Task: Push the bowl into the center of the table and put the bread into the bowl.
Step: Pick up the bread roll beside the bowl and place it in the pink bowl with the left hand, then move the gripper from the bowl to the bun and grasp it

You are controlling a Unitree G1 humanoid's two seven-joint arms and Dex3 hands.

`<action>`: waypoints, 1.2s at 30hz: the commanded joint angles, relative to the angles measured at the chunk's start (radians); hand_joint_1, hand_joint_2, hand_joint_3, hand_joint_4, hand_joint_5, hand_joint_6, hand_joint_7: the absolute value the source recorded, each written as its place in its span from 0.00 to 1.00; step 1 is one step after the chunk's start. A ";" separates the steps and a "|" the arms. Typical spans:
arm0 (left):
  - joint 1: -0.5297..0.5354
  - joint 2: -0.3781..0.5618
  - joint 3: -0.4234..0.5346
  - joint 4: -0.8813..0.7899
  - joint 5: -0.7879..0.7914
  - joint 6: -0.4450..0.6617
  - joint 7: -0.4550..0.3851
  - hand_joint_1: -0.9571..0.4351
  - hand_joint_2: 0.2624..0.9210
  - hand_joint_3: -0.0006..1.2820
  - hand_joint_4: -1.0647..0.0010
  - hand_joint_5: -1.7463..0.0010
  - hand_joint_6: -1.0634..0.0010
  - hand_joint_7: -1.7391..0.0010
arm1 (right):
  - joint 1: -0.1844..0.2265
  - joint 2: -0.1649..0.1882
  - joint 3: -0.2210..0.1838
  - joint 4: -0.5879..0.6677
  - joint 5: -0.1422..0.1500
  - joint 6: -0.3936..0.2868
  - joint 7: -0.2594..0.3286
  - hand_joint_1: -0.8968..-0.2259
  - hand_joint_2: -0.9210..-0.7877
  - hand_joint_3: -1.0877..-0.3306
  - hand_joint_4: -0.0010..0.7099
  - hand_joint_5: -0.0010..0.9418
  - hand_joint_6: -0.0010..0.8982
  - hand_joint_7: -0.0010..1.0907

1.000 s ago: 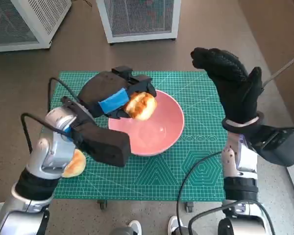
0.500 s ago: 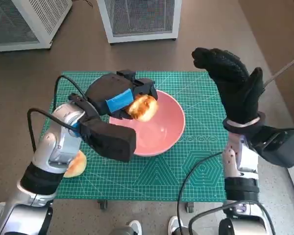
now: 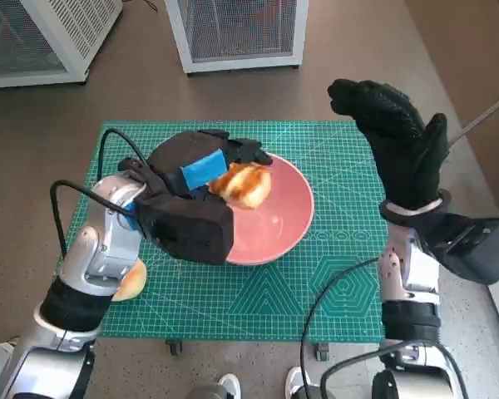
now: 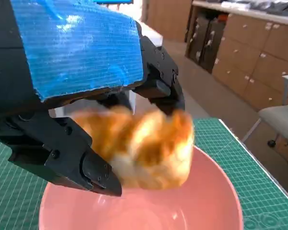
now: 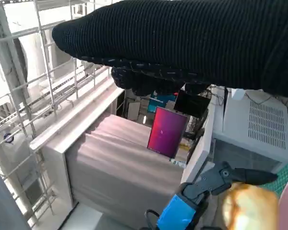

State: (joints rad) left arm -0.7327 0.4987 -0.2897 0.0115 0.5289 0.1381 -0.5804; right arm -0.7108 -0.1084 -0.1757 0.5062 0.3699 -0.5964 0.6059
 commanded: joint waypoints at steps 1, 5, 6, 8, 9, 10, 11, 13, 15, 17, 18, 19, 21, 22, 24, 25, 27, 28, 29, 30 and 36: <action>0.001 0.000 0.011 -0.044 -0.015 0.043 -0.033 0.66 0.80 0.01 0.85 1.00 0.71 0.99 | 0.023 0.001 0.000 0.009 -0.003 0.003 -0.007 0.34 0.00 0.53 0.31 0.00 0.22 0.27; 0.004 0.007 0.016 -0.066 -0.019 0.060 -0.045 0.63 0.80 0.00 0.89 1.00 0.73 1.00 | 0.024 0.002 0.002 0.008 -0.005 0.001 -0.008 0.33 0.00 0.53 0.31 0.00 0.22 0.27; 0.006 0.011 0.019 -0.073 -0.021 0.059 -0.047 0.63 0.80 0.00 0.90 1.00 0.73 1.00 | 0.024 0.002 0.002 0.006 -0.005 0.001 -0.009 0.33 0.00 0.53 0.31 0.00 0.22 0.27; 0.011 0.019 0.026 -0.088 -0.027 0.058 -0.049 0.62 0.79 0.00 0.90 1.00 0.74 1.00 | 0.026 0.004 0.004 0.002 -0.007 0.002 -0.012 0.33 0.00 0.53 0.31 0.00 0.22 0.27; 0.013 0.023 0.028 -0.095 -0.030 0.057 -0.051 0.62 0.79 0.00 0.91 1.00 0.74 1.00 | 0.027 0.004 0.005 0.000 -0.008 0.002 -0.013 0.33 0.00 0.53 0.31 0.00 0.22 0.27; 0.017 0.030 0.035 -0.106 -0.035 0.058 -0.054 0.62 0.79 0.00 0.91 1.00 0.74 1.00 | 0.027 0.004 0.005 -0.002 -0.009 0.002 -0.014 0.33 0.00 0.53 0.31 0.00 0.22 0.27; 0.020 0.034 0.040 -0.114 -0.038 0.059 -0.057 0.61 0.79 0.00 0.91 1.00 0.74 1.00 | 0.028 0.004 0.006 -0.003 -0.010 0.002 -0.015 0.33 0.00 0.53 0.31 0.00 0.22 0.27; 0.030 0.048 0.056 -0.137 -0.050 0.060 -0.066 0.61 0.79 0.00 0.91 1.00 0.74 1.00 | 0.028 0.004 0.006 -0.003 -0.008 0.003 -0.016 0.33 0.00 0.53 0.31 0.00 0.22 0.27; 0.043 0.062 0.076 -0.163 -0.064 0.061 -0.074 0.61 0.79 0.00 0.92 1.00 0.74 1.00 | 0.028 0.003 0.006 -0.003 -0.006 0.003 -0.015 0.33 0.00 0.53 0.31 0.00 0.22 0.27; 0.058 0.079 0.097 -0.190 -0.077 0.064 -0.082 0.60 0.79 0.00 0.92 1.00 0.74 1.00 | 0.029 0.003 0.007 -0.005 -0.006 0.003 -0.015 0.33 0.00 0.53 0.31 0.00 0.22 0.27; 0.068 0.090 0.111 -0.207 -0.084 0.066 -0.086 0.60 0.79 0.00 0.92 1.00 0.74 1.00 | 0.030 0.003 0.008 -0.007 -0.006 0.004 -0.016 0.34 0.00 0.53 0.31 0.00 0.22 0.27; 0.076 0.097 0.120 -0.218 -0.090 0.068 -0.089 0.60 0.79 0.00 0.92 1.00 0.74 1.00 | 0.031 0.004 0.009 -0.009 -0.006 0.004 -0.017 0.34 0.00 0.53 0.31 0.00 0.22 0.27; 0.097 0.119 0.146 -0.246 -0.102 0.072 -0.096 0.59 0.79 0.00 0.92 1.00 0.74 1.00 | 0.034 0.005 0.010 -0.014 -0.007 0.004 -0.019 0.34 0.00 0.53 0.31 0.00 0.22 0.27; 0.110 0.132 0.163 -0.263 -0.109 0.074 -0.101 0.59 0.79 0.00 0.92 1.00 0.74 1.00 | 0.035 0.005 0.010 -0.015 -0.006 0.004 -0.019 0.34 0.00 0.53 0.31 0.00 0.22 0.27; 0.135 0.156 0.192 -0.291 -0.122 0.077 -0.108 0.59 0.79 0.00 0.92 1.00 0.74 1.00 | 0.036 0.004 0.009 -0.015 -0.004 0.005 -0.018 0.34 0.00 0.53 0.31 0.00 0.22 0.27; 0.148 0.167 0.206 -0.304 -0.129 0.078 -0.111 0.59 0.78 0.00 0.92 1.00 0.74 1.00 | 0.037 0.004 0.009 -0.017 -0.004 0.005 -0.018 0.34 0.00 0.53 0.31 0.00 0.22 0.28; 0.192 0.202 0.257 -0.344 -0.149 0.085 -0.124 0.58 0.78 0.00 0.92 1.00 0.74 1.00 | 0.037 0.005 0.009 -0.018 -0.001 0.007 -0.018 0.34 0.00 0.53 0.31 0.00 0.22 0.28; 0.209 0.215 0.276 -0.359 -0.157 0.088 -0.129 0.58 0.78 0.00 0.92 1.00 0.74 1.00 | 0.038 0.005 0.008 -0.018 0.000 0.008 -0.018 0.34 0.00 0.53 0.31 0.00 0.22 0.28; 0.235 0.231 0.304 -0.380 -0.167 0.093 -0.136 0.58 0.77 0.00 0.92 1.00 0.74 1.00 | 0.039 0.005 0.009 -0.022 0.001 0.009 -0.018 0.34 0.00 0.53 0.31 0.00 0.22 0.28; 0.252 0.241 0.321 -0.393 -0.175 0.098 -0.140 0.58 0.77 0.00 0.92 1.00 0.74 1.00 | 0.041 0.006 0.009 -0.024 0.001 0.010 -0.018 0.34 0.00 0.53 0.31 0.00 0.22 0.28; 0.371 0.306 0.441 -0.503 -0.215 0.172 -0.182 0.60 0.75 0.00 0.93 1.00 0.75 1.00 | 0.044 0.008 0.011 -0.031 0.003 0.013 -0.020 0.34 0.00 0.53 0.31 0.00 0.22 0.28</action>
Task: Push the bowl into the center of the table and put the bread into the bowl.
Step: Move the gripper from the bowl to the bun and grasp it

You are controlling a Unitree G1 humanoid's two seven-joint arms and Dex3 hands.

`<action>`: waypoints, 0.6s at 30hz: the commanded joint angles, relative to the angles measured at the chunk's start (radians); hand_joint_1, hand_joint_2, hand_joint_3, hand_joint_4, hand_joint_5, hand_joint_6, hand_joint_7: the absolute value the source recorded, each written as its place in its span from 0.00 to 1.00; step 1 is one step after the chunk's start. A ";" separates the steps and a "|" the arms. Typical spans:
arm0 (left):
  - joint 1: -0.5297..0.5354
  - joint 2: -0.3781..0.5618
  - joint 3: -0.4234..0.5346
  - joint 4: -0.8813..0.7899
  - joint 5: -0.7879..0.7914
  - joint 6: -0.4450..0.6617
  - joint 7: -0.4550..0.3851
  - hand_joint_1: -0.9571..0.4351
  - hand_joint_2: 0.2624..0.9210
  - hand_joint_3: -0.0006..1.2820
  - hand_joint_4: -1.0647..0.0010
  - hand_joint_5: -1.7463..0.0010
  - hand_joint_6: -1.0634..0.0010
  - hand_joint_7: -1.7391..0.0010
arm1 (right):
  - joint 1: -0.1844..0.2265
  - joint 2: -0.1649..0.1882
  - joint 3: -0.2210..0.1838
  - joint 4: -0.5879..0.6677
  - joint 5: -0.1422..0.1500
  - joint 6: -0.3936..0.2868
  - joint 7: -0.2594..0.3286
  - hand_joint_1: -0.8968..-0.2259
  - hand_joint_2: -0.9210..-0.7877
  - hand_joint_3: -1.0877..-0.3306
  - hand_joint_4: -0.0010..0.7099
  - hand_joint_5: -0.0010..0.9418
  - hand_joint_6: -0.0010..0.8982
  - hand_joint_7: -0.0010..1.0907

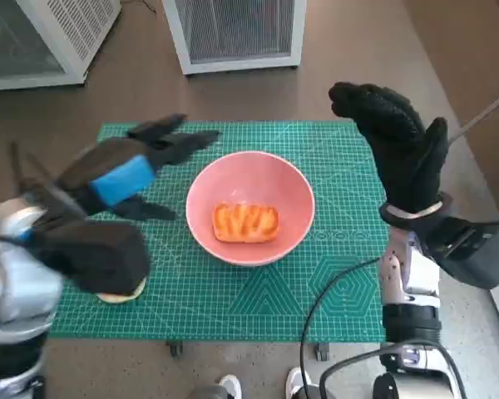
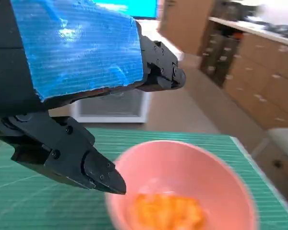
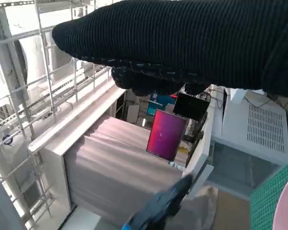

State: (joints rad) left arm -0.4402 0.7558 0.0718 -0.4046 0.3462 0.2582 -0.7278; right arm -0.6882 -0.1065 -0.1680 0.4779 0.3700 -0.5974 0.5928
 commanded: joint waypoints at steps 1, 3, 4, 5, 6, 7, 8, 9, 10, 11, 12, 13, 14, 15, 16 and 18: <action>0.088 0.055 0.087 -0.098 -0.036 0.061 -0.038 0.60 0.75 0.00 0.93 1.00 0.75 1.00 | 0.022 0.006 0.003 -0.004 0.003 0.015 -0.007 0.34 0.00 0.53 0.31 0.00 0.22 0.28; 0.130 0.078 0.128 -0.144 -0.052 0.105 -0.067 0.61 0.74 0.00 0.93 1.00 0.76 1.00 | 0.022 0.006 0.004 -0.006 0.002 0.016 -0.009 0.35 0.00 0.53 0.31 0.00 0.22 0.28; 0.147 0.088 0.145 -0.163 -0.060 0.124 -0.080 0.62 0.74 0.00 0.93 1.00 0.76 1.00 | 0.023 0.007 0.005 -0.007 0.003 0.017 -0.009 0.35 0.00 0.53 0.31 0.00 0.22 0.28; 0.169 0.103 0.165 -0.187 -0.071 0.151 -0.101 0.63 0.73 0.00 0.93 1.00 0.76 1.00 | 0.023 0.007 0.005 -0.007 0.003 0.018 -0.009 0.35 0.00 0.53 0.31 0.00 0.22 0.28; 0.182 0.113 0.176 -0.203 -0.079 0.169 -0.113 0.65 0.72 0.00 0.93 1.00 0.76 1.00 | 0.023 0.007 0.005 -0.008 0.003 0.018 -0.009 0.34 0.00 0.53 0.31 0.00 0.21 0.28; 0.198 0.126 0.192 -0.221 -0.092 0.190 -0.132 0.66 0.72 0.00 0.93 1.00 0.76 1.00 | 0.023 0.008 0.006 -0.008 0.003 0.018 -0.009 0.34 0.00 0.53 0.31 0.00 0.21 0.28; 0.210 0.136 0.203 -0.234 -0.101 0.206 -0.144 0.68 0.71 0.00 0.93 1.00 0.76 1.00 | 0.023 0.009 0.006 -0.008 0.003 0.018 -0.009 0.34 0.00 0.53 0.31 0.00 0.21 0.28; 0.226 0.148 0.219 -0.247 -0.114 0.222 -0.160 0.70 0.71 0.00 0.94 1.00 0.77 1.00 | 0.022 0.010 0.007 -0.007 0.003 0.019 -0.010 0.34 0.00 0.53 0.31 0.00 0.21 0.28; 0.237 0.157 0.229 -0.258 -0.124 0.234 -0.170 0.72 0.71 0.00 0.94 1.00 0.77 1.00 | 0.022 0.010 0.007 -0.007 0.004 0.020 -0.010 0.33 0.00 0.53 0.31 0.00 0.21 0.28; 0.252 0.167 0.243 -0.271 -0.134 0.249 -0.183 0.73 0.71 0.00 0.94 1.00 0.77 1.00 | 0.022 0.010 0.007 -0.007 0.005 0.022 -0.010 0.33 0.00 0.53 0.31 0.00 0.21 0.28; 0.262 0.175 0.252 -0.281 -0.142 0.260 -0.191 0.75 0.71 0.00 0.95 1.00 0.77 1.00 | 0.021 0.010 0.008 -0.007 0.006 0.023 -0.010 0.33 0.00 0.53 0.31 0.00 0.21 0.28; 0.276 0.185 0.263 -0.294 -0.149 0.273 -0.202 0.75 0.70 0.00 0.95 1.00 0.77 1.00 | 0.021 0.011 0.008 -0.006 0.006 0.024 -0.009 0.33 0.00 0.53 0.31 0.00 0.21 0.28; 0.286 0.193 0.270 -0.303 -0.156 0.283 -0.208 0.77 0.70 0.00 0.95 1.00 0.77 1.00 | 0.021 0.011 0.008 -0.006 0.007 0.025 -0.009 0.33 0.00 0.53 0.31 0.00 0.21 0.28; 0.300 0.199 0.282 -0.314 -0.161 0.293 -0.214 0.78 0.70 0.00 0.95 1.00 0.77 1.00 | 0.020 0.012 0.009 -0.005 0.008 0.026 -0.008 0.33 0.00 0.53 0.31 0.00 0.21 0.28; 0.311 0.204 0.290 -0.322 -0.165 0.300 -0.218 0.78 0.70 0.00 0.95 1.00 0.77 1.00 | 0.020 0.013 0.009 -0.004 0.008 0.027 -0.008 0.33 0.00 0.53 0.31 0.00 0.21 0.28; 0.332 0.213 0.301 -0.338 -0.170 0.313 -0.221 0.79 0.70 0.00 0.95 1.00 0.77 1.00 | 0.018 0.013 0.009 -0.001 0.011 0.029 -0.005 0.33 0.00 0.53 0.31 0.00 0.21 0.28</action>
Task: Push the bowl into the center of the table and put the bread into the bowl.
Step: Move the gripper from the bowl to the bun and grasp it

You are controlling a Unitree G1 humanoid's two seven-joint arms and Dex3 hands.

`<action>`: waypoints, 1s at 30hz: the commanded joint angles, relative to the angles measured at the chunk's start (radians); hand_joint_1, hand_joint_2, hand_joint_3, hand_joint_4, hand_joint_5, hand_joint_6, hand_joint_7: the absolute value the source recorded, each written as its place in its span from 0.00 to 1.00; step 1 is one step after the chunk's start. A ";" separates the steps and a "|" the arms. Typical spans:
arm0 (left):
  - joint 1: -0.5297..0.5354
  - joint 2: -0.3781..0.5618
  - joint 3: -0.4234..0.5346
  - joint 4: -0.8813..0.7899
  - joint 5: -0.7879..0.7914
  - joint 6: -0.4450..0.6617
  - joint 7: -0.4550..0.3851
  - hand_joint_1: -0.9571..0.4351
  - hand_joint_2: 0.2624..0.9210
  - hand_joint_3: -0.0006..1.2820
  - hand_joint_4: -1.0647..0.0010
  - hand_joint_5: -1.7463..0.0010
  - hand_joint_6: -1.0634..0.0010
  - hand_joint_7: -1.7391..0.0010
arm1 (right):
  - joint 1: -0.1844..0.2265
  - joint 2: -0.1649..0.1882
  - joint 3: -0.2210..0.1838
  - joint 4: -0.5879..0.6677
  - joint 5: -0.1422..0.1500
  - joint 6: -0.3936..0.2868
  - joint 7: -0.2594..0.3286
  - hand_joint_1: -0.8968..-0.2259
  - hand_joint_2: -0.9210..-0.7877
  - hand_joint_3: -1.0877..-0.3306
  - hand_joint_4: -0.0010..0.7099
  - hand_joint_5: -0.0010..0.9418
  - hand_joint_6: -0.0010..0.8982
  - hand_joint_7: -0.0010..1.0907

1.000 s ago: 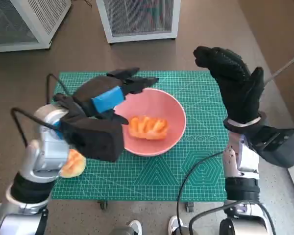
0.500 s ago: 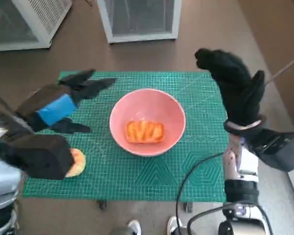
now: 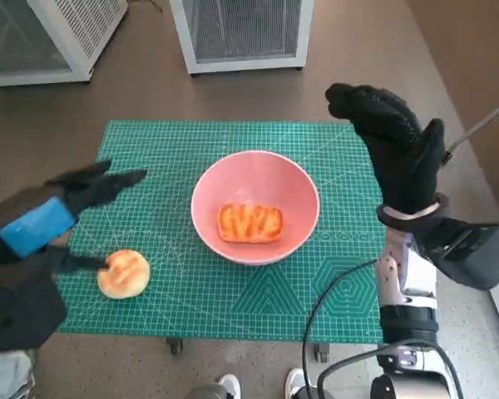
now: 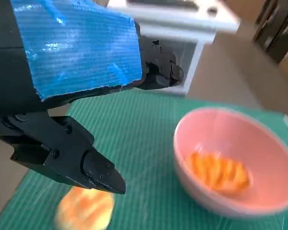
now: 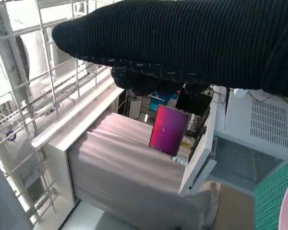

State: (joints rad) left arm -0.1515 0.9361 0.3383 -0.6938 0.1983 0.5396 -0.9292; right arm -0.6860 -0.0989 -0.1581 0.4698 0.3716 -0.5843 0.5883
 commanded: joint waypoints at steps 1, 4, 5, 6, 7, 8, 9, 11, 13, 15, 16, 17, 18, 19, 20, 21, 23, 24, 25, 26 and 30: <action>0.055 0.035 0.041 -0.056 -0.023 0.035 -0.019 0.80 0.69 0.00 0.95 1.00 0.77 1.00 | 0.015 0.006 -0.001 0.009 0.010 0.016 0.001 0.33 0.00 0.53 0.31 0.00 0.21 0.28; 0.081 0.041 0.048 -0.071 -0.022 0.048 -0.012 0.80 0.69 0.00 0.95 1.00 0.77 1.00 | 0.012 0.008 0.000 0.015 0.012 0.016 0.004 0.33 0.00 0.53 0.31 0.00 0.21 0.28; 0.089 0.043 0.045 -0.076 -0.019 0.056 -0.008 0.80 0.69 0.00 0.95 1.00 0.77 1.00 | 0.010 0.008 0.000 0.019 0.012 0.016 0.005 0.33 0.00 0.53 0.31 0.00 0.21 0.28; 0.094 0.044 0.044 -0.079 -0.018 0.062 -0.005 0.80 0.69 0.00 0.95 1.00 0.77 1.00 | 0.009 0.007 0.000 0.021 0.013 0.016 0.006 0.33 0.00 0.53 0.31 0.00 0.21 0.28; 0.102 0.047 0.041 -0.084 -0.014 0.068 -0.003 0.80 0.69 0.00 0.95 1.00 0.77 1.00 | 0.008 0.008 0.001 0.023 0.014 0.017 0.008 0.33 0.00 0.53 0.31 0.00 0.21 0.28; 0.107 0.050 0.038 -0.087 -0.012 0.074 -0.001 0.80 0.69 0.00 0.95 1.00 0.77 1.00 | 0.006 0.008 0.002 0.026 0.015 0.017 0.010 0.33 0.00 0.53 0.31 0.00 0.21 0.28; 0.114 0.052 0.034 -0.091 -0.009 0.078 0.002 0.80 0.69 0.00 0.94 1.00 0.77 1.00 | 0.006 0.008 0.002 0.028 0.016 0.016 0.011 0.33 0.00 0.53 0.31 0.00 0.21 0.28; 0.125 0.055 0.026 -0.096 -0.003 0.087 0.008 0.80 0.69 0.00 0.94 1.00 0.77 1.00 | 0.004 0.008 0.003 0.032 0.017 0.016 0.015 0.33 0.00 0.54 0.31 0.00 0.21 0.28; 0.135 0.059 0.016 -0.099 0.004 0.095 0.013 0.80 0.69 0.00 0.94 1.00 0.77 1.00 | 0.002 0.007 0.003 0.035 0.019 0.015 0.018 0.33 0.00 0.54 0.31 0.00 0.21 0.28; 0.145 0.064 0.003 -0.097 0.012 0.099 0.020 0.80 0.69 0.00 0.93 1.00 0.77 1.00 | 0.001 0.007 0.003 0.037 0.022 0.016 0.022 0.32 0.00 0.54 0.31 0.00 0.21 0.28; 0.148 0.066 -0.004 -0.095 0.014 0.101 0.023 0.80 0.69 0.00 0.93 1.00 0.77 1.00 | 0.000 0.006 0.003 0.037 0.023 0.017 0.023 0.32 0.00 0.54 0.31 0.00 0.21 0.28; 0.152 0.067 -0.011 -0.090 0.018 0.099 0.028 0.80 0.69 0.00 0.93 1.00 0.77 1.00 | 0.000 0.006 0.003 0.037 0.024 0.018 0.024 0.32 0.00 0.54 0.31 0.00 0.21 0.28; 0.155 0.068 -0.018 -0.086 0.020 0.099 0.032 0.79 0.69 0.00 0.93 1.00 0.77 1.00 | -0.001 0.005 0.003 0.038 0.024 0.018 0.024 0.32 0.00 0.54 0.31 0.00 0.21 0.28; 0.159 0.068 -0.026 -0.082 0.023 0.096 0.037 0.79 0.69 0.00 0.93 1.00 0.77 1.00 | -0.001 0.005 0.003 0.038 0.025 0.019 0.025 0.32 0.00 0.54 0.31 0.00 0.21 0.28; 0.161 0.069 -0.032 -0.078 0.025 0.095 0.041 0.79 0.69 0.00 0.93 1.00 0.77 1.00 | -0.001 0.004 0.003 0.039 0.026 0.019 0.027 0.32 0.00 0.54 0.31 0.00 0.21 0.28; 0.164 0.069 -0.041 -0.074 0.029 0.092 0.047 0.79 0.69 0.00 0.93 1.00 0.77 1.00 | -0.002 0.004 0.003 0.039 0.027 0.020 0.028 0.32 0.00 0.54 0.31 0.00 0.21 0.28; 0.168 0.069 -0.060 -0.064 0.039 0.089 0.059 0.78 0.69 0.00 0.92 1.00 0.77 1.00 | -0.004 0.004 0.002 0.042 0.028 0.021 0.031 0.32 0.00 0.54 0.31 0.00 0.21 0.28; 0.169 0.069 -0.069 -0.059 0.044 0.087 0.064 0.78 0.69 0.00 0.92 1.00 0.77 1.00 | -0.004 0.004 0.001 0.043 0.028 0.022 0.032 0.32 0.00 0.54 0.31 0.00 0.21 0.28; 0.171 0.067 -0.083 -0.051 0.055 0.083 0.074 0.78 0.69 0.00 0.92 1.00 0.77 1.00 | -0.005 0.004 0.001 0.044 0.027 0.021 0.033 0.32 0.00 0.54 0.31 0.00 0.21 0.28; 0.172 0.067 -0.092 -0.046 0.063 0.081 0.081 0.78 0.69 0.00 0.92 1.00 0.77 1.00 | -0.005 0.004 0.001 0.045 0.027 0.021 0.033 0.32 0.00 0.54 0.31 0.00 0.21 0.28; 0.177 0.063 -0.151 -0.022 0.117 0.071 0.125 0.77 0.69 0.00 0.91 0.99 0.76 1.00 | -0.005 0.004 0.001 0.045 0.026 0.020 0.035 0.31 0.00 0.54 0.31 0.00 0.21 0.28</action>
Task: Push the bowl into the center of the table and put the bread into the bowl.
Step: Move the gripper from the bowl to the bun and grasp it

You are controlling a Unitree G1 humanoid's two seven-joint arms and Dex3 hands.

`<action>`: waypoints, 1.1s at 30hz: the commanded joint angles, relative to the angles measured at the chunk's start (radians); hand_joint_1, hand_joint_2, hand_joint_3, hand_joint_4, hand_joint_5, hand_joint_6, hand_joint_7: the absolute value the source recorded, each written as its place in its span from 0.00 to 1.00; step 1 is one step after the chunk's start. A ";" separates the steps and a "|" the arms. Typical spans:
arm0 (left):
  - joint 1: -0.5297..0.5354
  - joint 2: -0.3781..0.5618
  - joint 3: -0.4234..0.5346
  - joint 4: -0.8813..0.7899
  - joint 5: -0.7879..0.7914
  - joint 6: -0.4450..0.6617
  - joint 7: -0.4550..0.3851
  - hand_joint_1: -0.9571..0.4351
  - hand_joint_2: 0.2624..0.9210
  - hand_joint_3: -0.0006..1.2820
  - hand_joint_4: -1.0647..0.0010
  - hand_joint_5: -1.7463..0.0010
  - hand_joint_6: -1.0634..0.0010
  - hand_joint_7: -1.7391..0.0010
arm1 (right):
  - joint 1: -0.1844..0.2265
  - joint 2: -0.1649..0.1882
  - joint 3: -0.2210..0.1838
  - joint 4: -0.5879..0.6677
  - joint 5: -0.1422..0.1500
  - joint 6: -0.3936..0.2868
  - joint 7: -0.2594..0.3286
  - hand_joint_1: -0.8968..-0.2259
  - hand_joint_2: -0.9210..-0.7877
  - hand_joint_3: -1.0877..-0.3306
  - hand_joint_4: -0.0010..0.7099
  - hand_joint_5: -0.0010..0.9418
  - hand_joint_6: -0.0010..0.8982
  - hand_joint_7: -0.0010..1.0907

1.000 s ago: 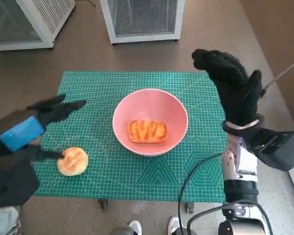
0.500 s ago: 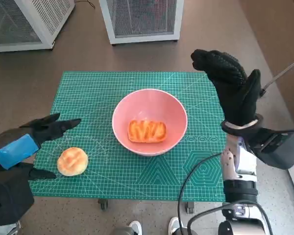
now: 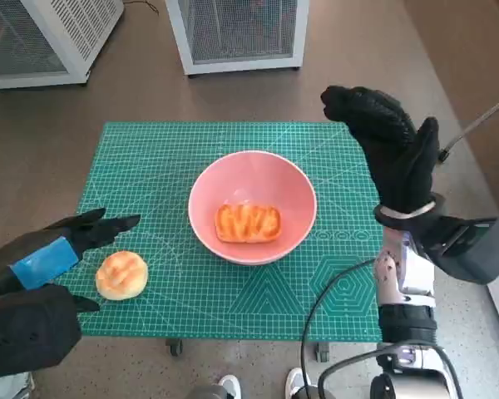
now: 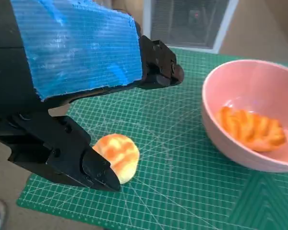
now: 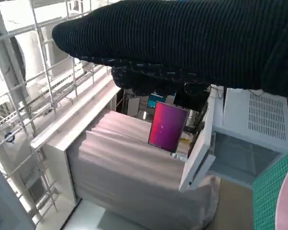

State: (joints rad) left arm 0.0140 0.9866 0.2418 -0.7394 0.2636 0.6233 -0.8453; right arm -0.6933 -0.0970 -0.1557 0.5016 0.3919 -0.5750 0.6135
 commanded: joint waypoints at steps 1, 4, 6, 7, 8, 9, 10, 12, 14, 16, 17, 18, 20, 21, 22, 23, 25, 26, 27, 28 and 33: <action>0.012 0.009 -0.074 0.030 0.069 -0.013 0.054 0.77 0.69 0.00 0.91 0.99 0.76 1.00 | 0.002 0.002 -0.001 0.013 0.006 0.010 0.010 0.31 0.00 0.54 0.31 0.00 0.21 0.28; 0.012 -0.001 -0.118 0.046 0.107 -0.011 0.083 0.76 0.69 0.00 0.90 0.99 0.76 1.00 | 0.003 0.002 -0.001 0.012 0.005 0.010 0.010 0.31 0.00 0.54 0.31 0.00 0.21 0.28; 0.007 -0.010 -0.153 0.055 0.134 0.000 0.099 0.75 0.69 0.00 0.89 0.99 0.75 1.00 | 0.003 0.001 -0.002 0.013 0.006 0.010 0.011 0.31 0.00 0.54 0.31 0.00 0.21 0.28; 0.003 -0.013 -0.175 0.060 0.151 0.007 0.106 0.75 0.69 0.00 0.89 0.99 0.75 1.00 | 0.003 0.001 -0.003 0.015 0.006 0.009 0.012 0.31 0.00 0.54 0.31 0.00 0.21 0.28; 0.000 -0.016 -0.190 0.064 0.163 0.012 0.111 0.75 0.69 0.00 0.89 0.99 0.75 0.99 | 0.003 0.000 -0.003 0.016 0.006 0.008 0.013 0.31 0.00 0.54 0.31 0.00 0.21 0.28; -0.005 -0.019 -0.210 0.071 0.180 0.017 0.116 0.74 0.69 0.00 0.89 0.99 0.75 0.99 | 0.002 0.000 -0.004 0.017 0.006 0.008 0.013 0.31 0.00 0.54 0.31 0.00 0.21 0.28; -0.009 -0.021 -0.224 0.076 0.192 0.020 0.120 0.74 0.69 0.00 0.89 0.99 0.74 0.99 | 0.002 -0.001 -0.004 0.018 0.006 0.007 0.014 0.31 0.00 0.54 0.31 0.00 0.21 0.28; -0.018 -0.025 -0.256 0.090 0.218 0.028 0.125 0.74 0.69 0.00 0.88 1.00 0.74 0.99 | 0.001 -0.002 -0.005 0.020 0.006 0.006 0.016 0.31 0.00 0.54 0.31 0.00 0.21 0.28; -0.033 -0.029 -0.295 0.109 0.249 0.035 0.130 0.74 0.70 0.00 0.88 1.00 0.74 0.99 | 0.001 -0.002 -0.005 0.020 0.006 0.006 0.017 0.31 0.00 0.54 0.31 0.00 0.21 0.28; -0.046 -0.032 -0.325 0.125 0.274 0.041 0.130 0.73 0.70 0.00 0.88 1.00 0.74 0.99 | 0.001 -0.003 -0.006 0.019 0.006 0.006 0.017 0.30 0.00 0.54 0.31 0.00 0.21 0.28; -0.051 -0.033 -0.335 0.131 0.283 0.043 0.129 0.73 0.70 0.00 0.88 1.00 0.73 0.99 | 0.001 -0.004 -0.007 0.019 0.007 0.006 0.017 0.30 0.00 0.54 0.31 0.00 0.21 0.28; -0.054 -0.034 -0.341 0.134 0.290 0.046 0.128 0.72 0.70 0.00 0.88 1.00 0.73 0.99 | 0.001 -0.004 -0.007 0.019 0.007 0.006 0.018 0.30 0.00 0.54 0.31 0.00 0.21 0.28; -0.064 -0.041 -0.360 0.151 0.303 0.048 0.128 0.72 0.70 0.00 0.88 1.00 0.73 0.99 | 0.001 -0.005 -0.008 0.018 0.008 0.007 0.019 0.30 0.00 0.54 0.31 0.00 0.21 0.28; -0.069 -0.044 -0.367 0.159 0.309 0.048 0.127 0.72 0.70 0.00 0.88 1.00 0.73 0.99 | 0.002 -0.005 -0.008 0.018 0.009 0.007 0.020 0.31 0.00 0.54 0.31 0.00 0.21 0.28; -0.074 -0.048 -0.377 0.169 0.316 0.050 0.127 0.72 0.70 0.00 0.88 1.00 0.73 0.99 | 0.002 -0.005 -0.009 0.017 0.009 0.007 0.021 0.31 0.00 0.54 0.31 0.00 0.21 0.28; -0.077 -0.052 -0.382 0.176 0.321 0.051 0.126 0.72 0.70 0.00 0.87 1.00 0.72 0.99 | 0.002 -0.006 -0.009 0.017 0.009 0.008 0.021 0.31 0.00 0.54 0.31 0.00 0.21 0.28; -0.084 -0.059 -0.393 0.190 0.332 0.053 0.125 0.72 0.70 0.00 0.87 1.00 0.72 0.99 | 0.002 -0.006 -0.010 0.016 0.009 0.008 0.021 0.31 0.00 0.54 0.31 0.00 0.21 0.28; -0.087 -0.064 -0.400 0.200 0.338 0.054 0.125 0.72 0.70 0.00 0.87 1.00 0.72 0.99 | 0.003 -0.006 -0.010 0.016 0.009 0.009 0.022 0.31 0.00 0.54 0.31 0.00 0.21 0.28; -0.090 -0.067 -0.405 0.207 0.344 0.054 0.124 0.72 0.70 0.00 0.86 0.99 0.71 0.99 | 0.003 -0.007 -0.010 0.016 0.009 0.009 0.023 0.31 0.00 0.54 0.31 0.00 0.21 0.28; -0.094 -0.071 -0.413 0.219 0.350 0.055 0.123 0.72 0.70 0.00 0.86 0.99 0.71 0.99 | 0.003 -0.007 -0.011 0.016 0.009 0.009 0.023 0.31 0.00 0.54 0.31 0.00 0.21 0.28; -0.114 -0.084 -0.447 0.272 0.373 0.058 0.118 0.73 0.72 0.01 0.85 1.00 0.69 0.99 | 0.004 -0.007 -0.011 0.014 0.006 0.008 0.022 0.31 0.00 0.54 0.31 0.00 0.21 0.28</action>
State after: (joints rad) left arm -0.0807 0.9150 -0.1826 -0.4994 0.6164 0.6765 -0.7236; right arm -0.6970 -0.1014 -0.1631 0.5095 0.3927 -0.5747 0.6298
